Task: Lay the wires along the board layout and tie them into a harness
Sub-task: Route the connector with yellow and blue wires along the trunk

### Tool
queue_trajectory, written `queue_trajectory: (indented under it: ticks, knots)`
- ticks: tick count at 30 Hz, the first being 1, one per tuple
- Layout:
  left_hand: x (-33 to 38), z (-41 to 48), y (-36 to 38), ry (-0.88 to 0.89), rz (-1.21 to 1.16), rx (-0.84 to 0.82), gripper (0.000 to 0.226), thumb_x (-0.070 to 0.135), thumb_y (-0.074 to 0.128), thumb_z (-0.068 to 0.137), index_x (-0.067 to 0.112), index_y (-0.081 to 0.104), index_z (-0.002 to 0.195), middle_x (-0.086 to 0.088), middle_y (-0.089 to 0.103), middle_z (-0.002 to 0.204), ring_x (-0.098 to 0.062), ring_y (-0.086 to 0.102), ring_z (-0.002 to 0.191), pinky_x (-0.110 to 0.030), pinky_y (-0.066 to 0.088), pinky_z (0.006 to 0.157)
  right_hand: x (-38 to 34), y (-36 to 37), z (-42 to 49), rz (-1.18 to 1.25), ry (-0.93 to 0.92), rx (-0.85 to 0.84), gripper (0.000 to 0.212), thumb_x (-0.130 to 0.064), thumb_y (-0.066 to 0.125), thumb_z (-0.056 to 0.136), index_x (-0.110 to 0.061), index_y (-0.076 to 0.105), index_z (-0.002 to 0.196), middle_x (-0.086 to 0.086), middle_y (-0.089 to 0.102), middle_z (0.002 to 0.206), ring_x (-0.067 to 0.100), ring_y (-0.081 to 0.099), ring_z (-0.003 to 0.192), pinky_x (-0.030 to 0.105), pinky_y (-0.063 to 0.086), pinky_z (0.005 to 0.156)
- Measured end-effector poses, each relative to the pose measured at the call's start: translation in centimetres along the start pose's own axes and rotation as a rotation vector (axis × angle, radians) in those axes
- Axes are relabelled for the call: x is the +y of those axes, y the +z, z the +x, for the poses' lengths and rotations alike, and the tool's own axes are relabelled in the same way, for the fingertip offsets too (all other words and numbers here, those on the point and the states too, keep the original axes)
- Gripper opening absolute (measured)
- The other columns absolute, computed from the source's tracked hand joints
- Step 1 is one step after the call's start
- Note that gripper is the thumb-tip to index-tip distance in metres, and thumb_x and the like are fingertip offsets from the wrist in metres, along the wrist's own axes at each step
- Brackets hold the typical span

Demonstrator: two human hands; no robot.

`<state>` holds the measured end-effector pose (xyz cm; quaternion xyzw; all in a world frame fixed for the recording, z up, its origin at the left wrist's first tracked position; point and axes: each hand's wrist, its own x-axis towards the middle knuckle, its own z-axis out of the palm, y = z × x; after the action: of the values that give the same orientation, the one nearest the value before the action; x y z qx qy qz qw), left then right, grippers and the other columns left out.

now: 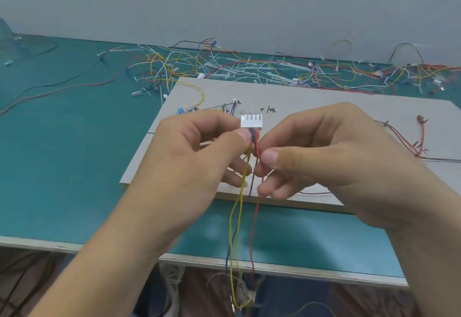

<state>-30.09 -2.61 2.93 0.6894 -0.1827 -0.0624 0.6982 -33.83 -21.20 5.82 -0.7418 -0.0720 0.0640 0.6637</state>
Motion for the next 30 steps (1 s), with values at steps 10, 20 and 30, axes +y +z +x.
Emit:
queue_trajectory:
  ticks: [10,20,30]
  knots:
    - [-0.2,-0.2,-0.1,-0.03,-0.054,-0.075,0.017,0.023,0.063,0.082,0.015,0.074,0.074,-0.008,0.069,0.069,-0.019,0.064,0.064,-0.028,0.053,0.062,1.2,1.0,0.1,0.011,-0.062,0.029,0.013,-0.006,0.067,0.075,-0.014,0.071,0.066,-0.003,0.059,0.053,0.017,0.047,0.049,0.026,0.044,0.047]
    - [-0.8,0.3,-0.5,-0.093,-0.115,-0.052,0.014,0.026,0.069,0.081,0.021,0.077,0.07,-0.003,0.071,0.07,-0.017,0.063,0.058,-0.024,0.049,0.053,2.4,2.3,0.7,0.033,-0.051,0.255,0.003,-0.022,0.07,0.074,-0.019,0.072,0.072,0.002,0.07,0.071,0.016,0.065,0.07,0.032,0.051,0.066]
    - [-1.0,0.0,-0.8,-0.004,0.236,0.057,0.015,0.037,0.072,0.077,0.023,0.077,0.079,-0.006,0.076,0.074,-0.034,0.071,0.077,-0.05,0.058,0.077,2.7,2.4,1.1,0.208,0.174,0.231,0.004,-0.017,0.078,0.077,-0.013,0.078,0.079,0.004,0.073,0.08,0.014,0.063,0.07,0.027,0.046,0.063]
